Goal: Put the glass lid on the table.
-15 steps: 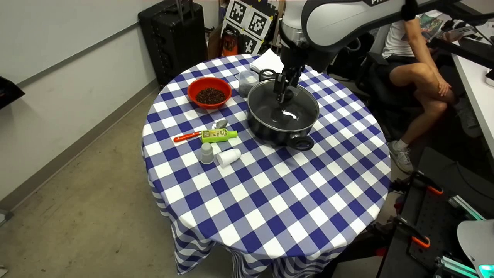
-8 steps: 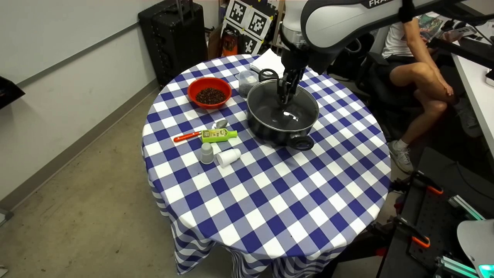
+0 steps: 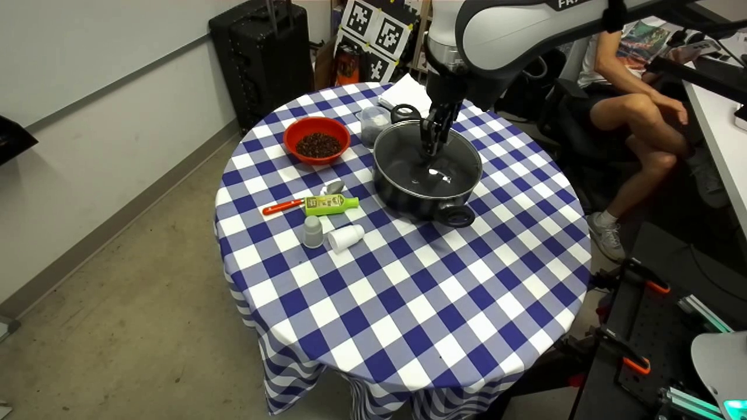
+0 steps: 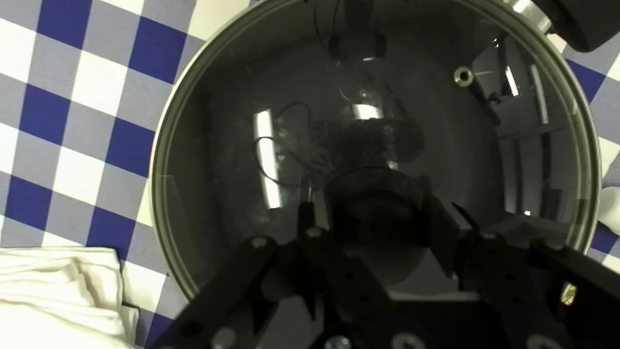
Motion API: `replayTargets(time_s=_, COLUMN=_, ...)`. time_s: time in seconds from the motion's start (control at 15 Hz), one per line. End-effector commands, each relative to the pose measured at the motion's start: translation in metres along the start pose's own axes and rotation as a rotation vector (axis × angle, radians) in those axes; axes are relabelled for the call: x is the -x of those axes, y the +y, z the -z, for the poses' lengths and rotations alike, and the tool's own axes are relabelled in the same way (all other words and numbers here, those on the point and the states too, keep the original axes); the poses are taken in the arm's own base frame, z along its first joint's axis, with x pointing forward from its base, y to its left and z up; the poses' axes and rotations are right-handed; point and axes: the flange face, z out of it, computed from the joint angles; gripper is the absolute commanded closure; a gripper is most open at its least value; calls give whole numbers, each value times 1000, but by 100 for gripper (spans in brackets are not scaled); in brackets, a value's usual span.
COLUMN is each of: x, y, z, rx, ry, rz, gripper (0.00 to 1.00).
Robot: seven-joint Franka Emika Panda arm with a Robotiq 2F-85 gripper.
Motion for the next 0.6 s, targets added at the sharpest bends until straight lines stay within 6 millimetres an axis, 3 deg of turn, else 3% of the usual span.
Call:
replayTargets(time_s=0.0, x=12, y=2, z=30, rx=-22, ry=3, rz=21, gripper=76)
replayTargets(time_s=0.33, x=50, y=-8, z=106, rx=10, ry=115, rz=123, gripper=76)
replayTargets(time_s=0.53, x=85, y=-16, z=153, rx=44, ry=179, rz=167, gripper=76)
